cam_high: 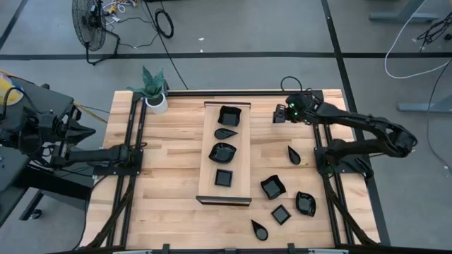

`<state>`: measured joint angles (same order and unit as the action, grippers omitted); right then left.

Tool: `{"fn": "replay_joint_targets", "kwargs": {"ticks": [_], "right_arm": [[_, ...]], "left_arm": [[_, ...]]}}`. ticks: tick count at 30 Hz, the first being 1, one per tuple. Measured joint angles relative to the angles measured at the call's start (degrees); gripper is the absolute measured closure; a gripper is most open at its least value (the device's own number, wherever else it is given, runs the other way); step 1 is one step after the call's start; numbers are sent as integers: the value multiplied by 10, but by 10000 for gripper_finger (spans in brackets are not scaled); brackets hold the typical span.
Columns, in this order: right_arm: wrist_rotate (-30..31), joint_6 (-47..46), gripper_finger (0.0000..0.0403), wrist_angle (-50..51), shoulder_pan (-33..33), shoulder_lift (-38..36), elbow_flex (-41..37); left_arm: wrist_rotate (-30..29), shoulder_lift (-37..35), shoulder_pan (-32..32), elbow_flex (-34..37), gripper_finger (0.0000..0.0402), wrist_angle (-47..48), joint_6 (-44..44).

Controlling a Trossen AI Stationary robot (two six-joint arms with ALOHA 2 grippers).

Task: Pick & Place Mini shaped plates
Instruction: Stack the square plate on top of the square plate on the shelf

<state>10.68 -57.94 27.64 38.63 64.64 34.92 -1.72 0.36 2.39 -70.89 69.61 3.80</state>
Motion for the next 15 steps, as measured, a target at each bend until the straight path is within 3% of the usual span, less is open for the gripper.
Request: {"fn": "replay_joint_targets", "kwargs": {"ticks": [7,15], "right_arm": [[22,-27,402,105,-21,-63,37],[54,-54,402,162,-75,-79,124]], "left_arm": [[0,0,0,0,387,0,0],[0,0,0,0,387,0,0]]}}
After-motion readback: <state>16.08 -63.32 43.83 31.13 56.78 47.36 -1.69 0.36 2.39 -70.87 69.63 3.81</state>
